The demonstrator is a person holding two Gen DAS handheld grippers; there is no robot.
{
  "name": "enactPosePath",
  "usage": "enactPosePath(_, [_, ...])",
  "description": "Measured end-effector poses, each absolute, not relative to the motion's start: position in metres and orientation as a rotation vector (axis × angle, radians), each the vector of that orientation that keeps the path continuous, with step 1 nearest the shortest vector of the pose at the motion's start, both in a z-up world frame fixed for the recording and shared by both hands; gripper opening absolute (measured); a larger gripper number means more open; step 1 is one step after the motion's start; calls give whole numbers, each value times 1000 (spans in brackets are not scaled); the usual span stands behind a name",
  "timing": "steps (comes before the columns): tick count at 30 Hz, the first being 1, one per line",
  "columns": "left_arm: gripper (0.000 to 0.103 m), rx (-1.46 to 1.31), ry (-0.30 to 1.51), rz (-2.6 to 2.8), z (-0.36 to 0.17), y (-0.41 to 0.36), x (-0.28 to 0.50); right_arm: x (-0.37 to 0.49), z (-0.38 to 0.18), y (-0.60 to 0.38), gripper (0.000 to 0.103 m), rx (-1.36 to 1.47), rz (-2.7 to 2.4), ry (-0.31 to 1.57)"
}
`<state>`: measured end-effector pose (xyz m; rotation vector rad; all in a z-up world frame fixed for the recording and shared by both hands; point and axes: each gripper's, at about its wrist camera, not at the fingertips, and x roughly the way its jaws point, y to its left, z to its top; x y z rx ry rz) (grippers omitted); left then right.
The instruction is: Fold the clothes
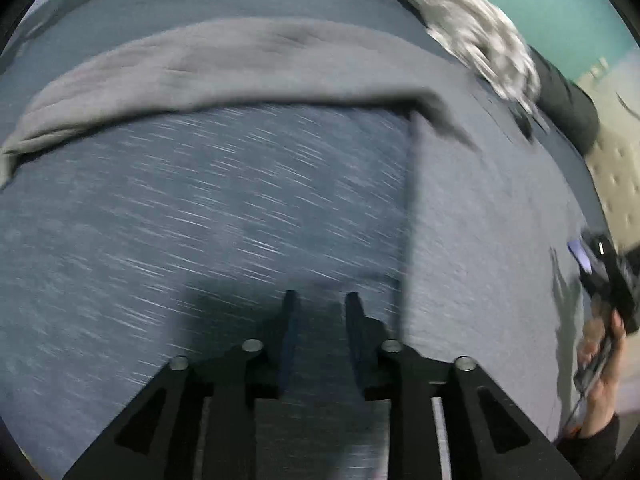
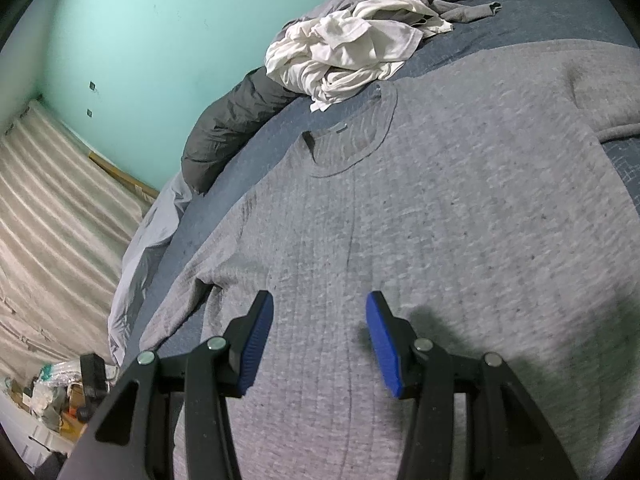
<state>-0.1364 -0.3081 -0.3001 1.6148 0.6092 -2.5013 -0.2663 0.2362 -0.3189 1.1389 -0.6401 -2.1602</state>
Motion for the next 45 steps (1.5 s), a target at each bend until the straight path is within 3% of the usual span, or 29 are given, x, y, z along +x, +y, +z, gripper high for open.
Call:
enactPosePath(4, [33,1442,663,-2432,-290,-375,-128,-263,-319,229,49,1139,-2165,-603])
enactPosePath(7, [51,1310,697,-2374,-282,-426,-122,-263,-321,223,49,1148,-2155,-589])
enactPosePath(13, [52,1157,718,-2281,-273,-493,-113,-264,-321,216,49,1147,-2172,-564])
enactPosePath(16, [63,1120,687,-2225,-277,-521,-104,-263,-321,214,49,1149,-2181,-550])
enactPosePath(28, [63,1131,693,-2185,-311,-541,-122,-259,-323,207,49,1156,-2178,-511])
enactPosePath(31, [49,1136,646,-2201,-311,-535,-127,-260,-324,208,49,1158,-2180,-514])
enactPosePath(33, [23,1148,627,-2227,-308,-531,-130,-259,-323,208,49,1157,-2182,-512])
enactPosePath(34, [17,1152,601,-2237,-304,-529,-132,-259,-323,208,49,1156,-2182,-512])
enactPosePath(45, [15,1001,428,-2265,-229,-551,-157,-261,-327,207,49,1168,-2196,-497])
